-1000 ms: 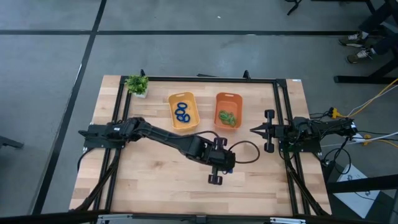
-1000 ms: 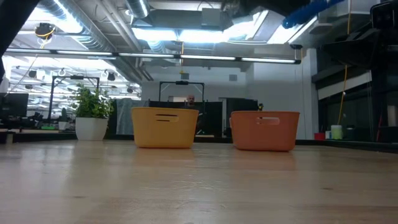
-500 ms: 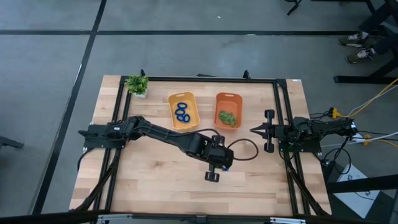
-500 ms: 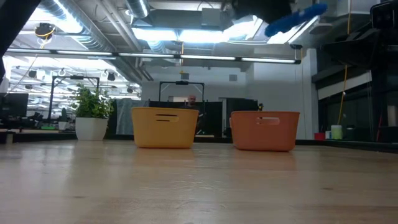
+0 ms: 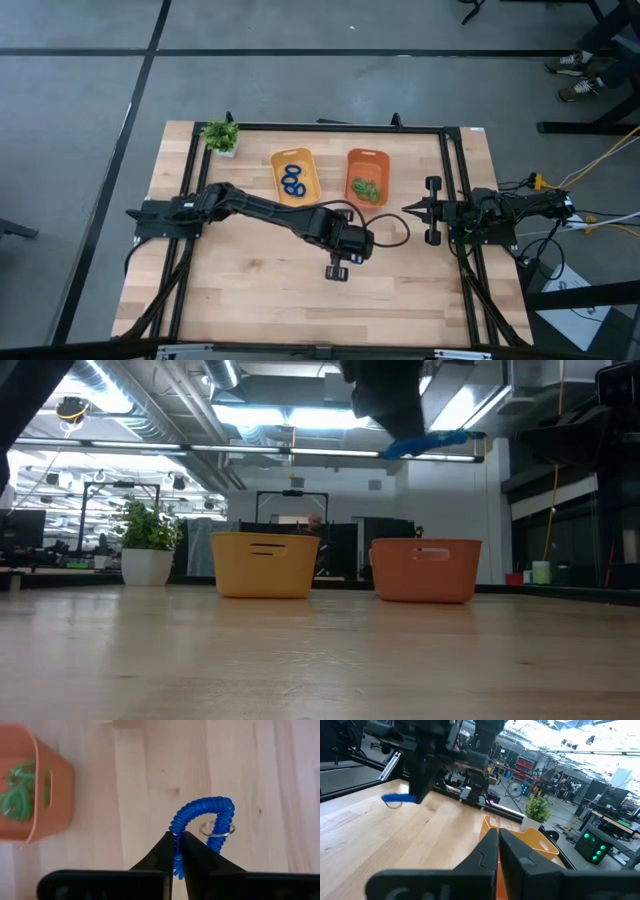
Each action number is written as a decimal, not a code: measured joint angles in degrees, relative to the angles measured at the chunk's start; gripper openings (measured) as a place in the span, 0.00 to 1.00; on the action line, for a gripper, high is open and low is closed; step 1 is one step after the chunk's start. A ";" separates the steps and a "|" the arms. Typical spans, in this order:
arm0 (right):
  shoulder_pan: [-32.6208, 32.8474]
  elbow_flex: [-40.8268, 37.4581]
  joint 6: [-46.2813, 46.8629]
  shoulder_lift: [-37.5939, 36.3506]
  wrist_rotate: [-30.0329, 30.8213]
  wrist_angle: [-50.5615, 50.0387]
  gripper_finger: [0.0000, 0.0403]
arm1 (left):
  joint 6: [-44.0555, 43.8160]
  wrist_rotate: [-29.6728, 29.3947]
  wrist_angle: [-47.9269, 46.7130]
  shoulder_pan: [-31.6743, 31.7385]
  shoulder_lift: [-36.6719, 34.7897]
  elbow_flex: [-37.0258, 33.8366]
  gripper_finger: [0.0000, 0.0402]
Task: Sort spring keychains
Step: Put the blue spring keychain into the yellow bin, then return to Home Position
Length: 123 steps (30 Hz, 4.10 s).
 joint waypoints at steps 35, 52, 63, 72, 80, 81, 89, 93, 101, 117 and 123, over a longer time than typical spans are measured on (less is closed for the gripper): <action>0.00 0.01 0.00 0.01 -0.02 0.00 0.04 | -14.59 -15.73 45.89 3.39 -40.05 -63.66 0.04; 0.00 0.00 0.00 0.01 0.00 0.00 0.04 | -29.18 -40.59 45.20 5.24 -43.65 -68.54 0.04; -0.02 0.00 -0.02 0.02 0.00 0.00 0.04 | -35.05 -39.15 43.11 13.08 -42.97 -68.54 0.04; -0.02 0.00 0.00 0.02 0.00 -0.02 0.04 | -35.53 -34.60 41.13 17.38 -40.63 -68.61 0.04; -0.01 0.01 -0.01 0.04 -0.02 0.01 0.04 | -36.02 -33.07 41.58 18.41 -36.22 -68.54 0.04; -0.01 0.01 -0.01 0.04 -0.02 0.01 0.04 | -36.04 -33.06 41.73 18.46 -35.66 -68.54 0.04; -0.02 0.02 0.00 0.07 -0.02 0.00 0.04 | -36.04 -31.43 41.70 18.64 -32.40 -68.54 0.05; -0.02 0.01 -0.01 0.07 -0.02 0.00 0.04 | -36.04 -30.68 41.77 19.02 -31.95 -68.54 0.10; 0.00 0.02 0.00 0.07 -0.02 0.00 0.04 | -36.04 -30.53 41.79 20.28 -31.95 -68.54 0.20; -0.02 0.01 -0.01 0.07 -0.02 0.00 0.04 | -39.88 -29.93 43.65 20.59 -31.95 -68.54 0.38; -0.02 0.02 0.00 0.07 0.00 0.00 0.04 | -40.48 -29.45 52.14 20.59 -31.95 -68.54 0.37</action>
